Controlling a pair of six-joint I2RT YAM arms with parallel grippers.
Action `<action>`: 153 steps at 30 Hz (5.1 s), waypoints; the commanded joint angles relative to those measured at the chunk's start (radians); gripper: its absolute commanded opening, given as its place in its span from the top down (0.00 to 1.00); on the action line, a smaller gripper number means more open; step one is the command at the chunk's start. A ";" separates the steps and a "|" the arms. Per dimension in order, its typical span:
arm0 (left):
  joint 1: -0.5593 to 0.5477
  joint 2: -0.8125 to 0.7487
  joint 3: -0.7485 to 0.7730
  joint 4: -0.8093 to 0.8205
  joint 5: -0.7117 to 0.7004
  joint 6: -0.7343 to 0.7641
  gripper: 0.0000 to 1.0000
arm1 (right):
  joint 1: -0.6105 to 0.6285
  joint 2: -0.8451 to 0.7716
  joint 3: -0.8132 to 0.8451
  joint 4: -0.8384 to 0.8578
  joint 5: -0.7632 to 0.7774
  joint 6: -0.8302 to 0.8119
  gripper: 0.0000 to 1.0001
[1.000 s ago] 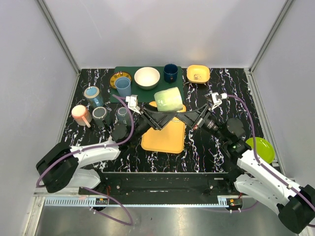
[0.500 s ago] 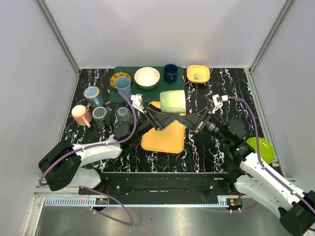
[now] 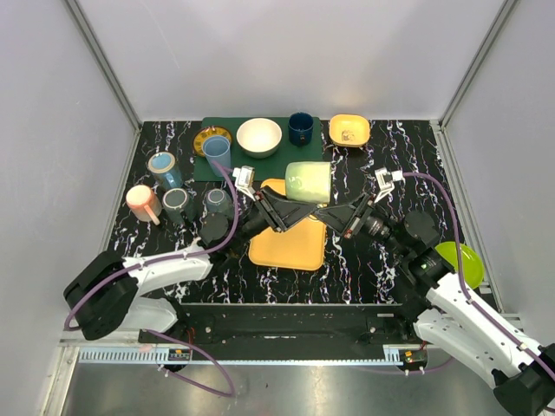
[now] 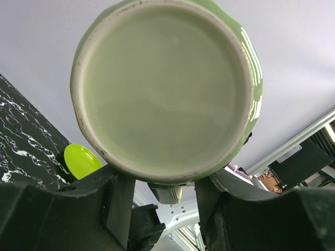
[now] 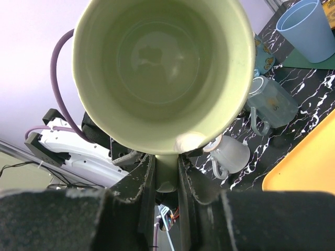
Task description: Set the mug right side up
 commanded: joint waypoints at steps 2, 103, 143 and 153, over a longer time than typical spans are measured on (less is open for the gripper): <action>0.031 -0.088 0.011 0.038 -0.044 0.012 0.49 | 0.019 -0.015 0.048 0.056 -0.128 -0.010 1.00; -0.211 0.227 0.826 -1.371 -0.775 0.738 0.09 | 0.017 -0.189 0.451 -1.090 0.826 -0.383 0.34; 0.063 -0.482 0.364 -1.653 -0.822 0.576 0.01 | -0.217 1.514 1.554 -0.750 0.604 -0.529 0.34; 0.111 -0.516 0.289 -1.648 -0.779 0.576 0.01 | -0.268 1.805 1.913 -0.805 0.552 -0.452 0.32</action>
